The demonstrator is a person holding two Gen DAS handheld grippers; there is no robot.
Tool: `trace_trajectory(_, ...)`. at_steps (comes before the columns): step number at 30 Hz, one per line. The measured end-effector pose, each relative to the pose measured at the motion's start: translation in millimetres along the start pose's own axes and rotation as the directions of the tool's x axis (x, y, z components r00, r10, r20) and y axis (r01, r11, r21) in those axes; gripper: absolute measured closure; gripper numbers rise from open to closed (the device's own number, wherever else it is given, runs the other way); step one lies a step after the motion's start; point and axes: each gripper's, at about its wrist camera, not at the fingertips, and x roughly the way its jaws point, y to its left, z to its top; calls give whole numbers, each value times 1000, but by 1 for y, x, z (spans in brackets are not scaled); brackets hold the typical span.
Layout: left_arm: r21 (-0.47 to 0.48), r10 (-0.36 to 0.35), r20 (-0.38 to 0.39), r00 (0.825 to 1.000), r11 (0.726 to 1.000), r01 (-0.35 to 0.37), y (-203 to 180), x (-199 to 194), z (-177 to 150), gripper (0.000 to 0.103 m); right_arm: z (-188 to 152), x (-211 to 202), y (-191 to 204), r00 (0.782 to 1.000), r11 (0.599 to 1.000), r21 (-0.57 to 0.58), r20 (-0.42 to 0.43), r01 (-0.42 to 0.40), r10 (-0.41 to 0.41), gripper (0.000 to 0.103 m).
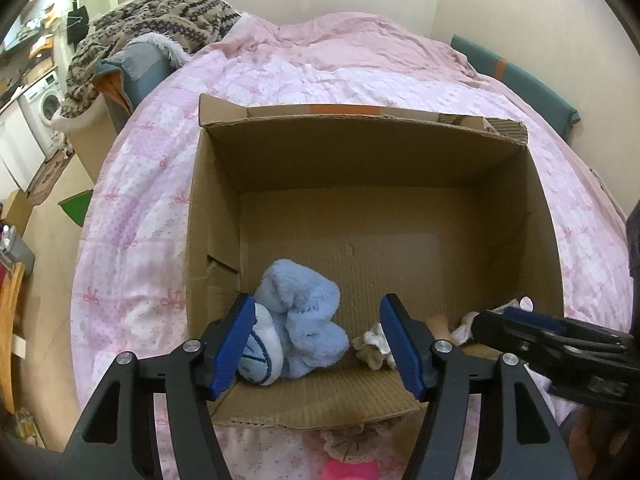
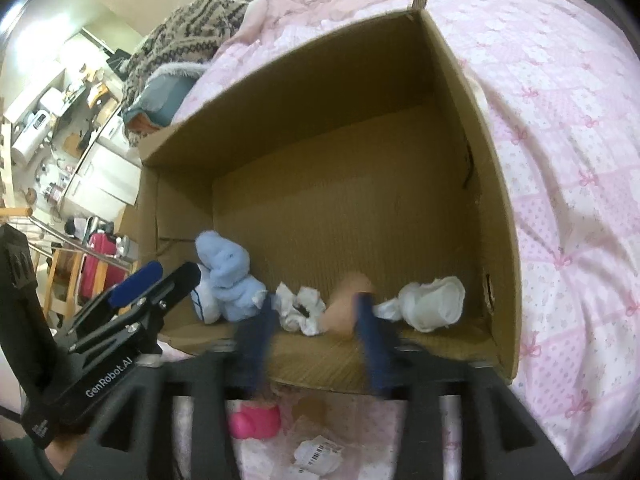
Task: Organize soft objects
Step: 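Carry the cloth and sponge into the box and open both tools, then withdraw both tools from the box and lower the right tool toward the plastic packet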
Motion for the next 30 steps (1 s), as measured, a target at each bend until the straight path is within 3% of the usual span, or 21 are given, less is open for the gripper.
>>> trace_trajectory(9, -7, 8, 26, 1000, 1000, -7, 2, -17, -2, 41, -1, -26, 7, 995, 999, -39, 98, 19, -15, 28)
trace_trajectory(18, -10, 7, 56, 998, 1000, -7, 11, -50, -4, 41, -10, -50, 8, 992, 999, -43, 127, 14, -8, 28)
trace_trajectory(30, -37, 17, 53, 998, 999, -16, 25, -80, -32, 41, -40, -69, 12, 992, 998, -52, 129, 24, -17, 28)
